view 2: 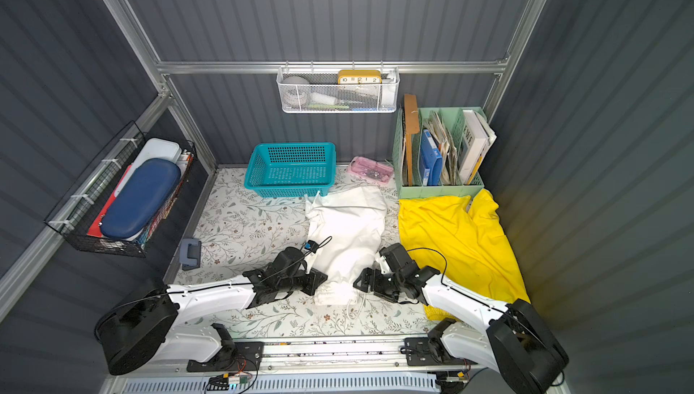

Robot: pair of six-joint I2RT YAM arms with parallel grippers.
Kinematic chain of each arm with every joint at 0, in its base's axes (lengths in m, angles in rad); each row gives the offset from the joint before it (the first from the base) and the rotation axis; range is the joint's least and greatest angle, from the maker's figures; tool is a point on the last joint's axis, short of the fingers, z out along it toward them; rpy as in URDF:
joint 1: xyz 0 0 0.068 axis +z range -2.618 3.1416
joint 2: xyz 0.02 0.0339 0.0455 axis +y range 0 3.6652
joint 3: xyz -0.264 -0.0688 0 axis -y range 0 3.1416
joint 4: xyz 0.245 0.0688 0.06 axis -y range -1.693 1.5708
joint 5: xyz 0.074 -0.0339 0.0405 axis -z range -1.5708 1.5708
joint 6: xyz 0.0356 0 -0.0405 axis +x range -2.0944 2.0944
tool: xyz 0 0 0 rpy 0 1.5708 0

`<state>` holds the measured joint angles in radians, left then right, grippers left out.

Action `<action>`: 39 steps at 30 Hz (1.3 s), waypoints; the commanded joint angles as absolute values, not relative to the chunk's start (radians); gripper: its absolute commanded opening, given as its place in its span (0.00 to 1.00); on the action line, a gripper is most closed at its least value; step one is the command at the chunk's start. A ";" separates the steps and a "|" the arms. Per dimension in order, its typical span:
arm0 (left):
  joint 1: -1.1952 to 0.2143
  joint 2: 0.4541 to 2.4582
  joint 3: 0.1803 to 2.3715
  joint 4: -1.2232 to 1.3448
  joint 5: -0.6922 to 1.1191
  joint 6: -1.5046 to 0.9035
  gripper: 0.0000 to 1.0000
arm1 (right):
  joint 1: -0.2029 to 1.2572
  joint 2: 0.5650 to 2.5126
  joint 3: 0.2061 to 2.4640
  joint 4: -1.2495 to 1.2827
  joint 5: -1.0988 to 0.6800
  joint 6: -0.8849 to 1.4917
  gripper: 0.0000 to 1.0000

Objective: Roll up the shorts
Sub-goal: Adjust the shorts at the center of the board, then roll the shorts at the center of the board.

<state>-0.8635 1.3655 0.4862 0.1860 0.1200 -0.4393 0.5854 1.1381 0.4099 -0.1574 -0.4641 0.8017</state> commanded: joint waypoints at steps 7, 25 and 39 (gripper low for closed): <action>-0.861 1.411 0.430 0.146 0.083 -0.526 0.00 | 0.657 1.289 0.370 0.050 -0.530 0.939 0.93; -0.861 1.472 0.407 0.156 0.078 -0.537 0.00 | 0.772 1.397 0.330 0.257 -0.449 1.100 0.72; -0.861 1.303 0.429 0.143 0.027 -0.444 0.01 | 0.753 1.347 0.434 0.208 -0.396 1.050 0.11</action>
<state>-0.8635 1.3426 0.4225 0.1967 0.0612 -0.5018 0.7612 1.3392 0.4004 0.2287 -0.4210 1.0668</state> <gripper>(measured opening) 0.045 0.151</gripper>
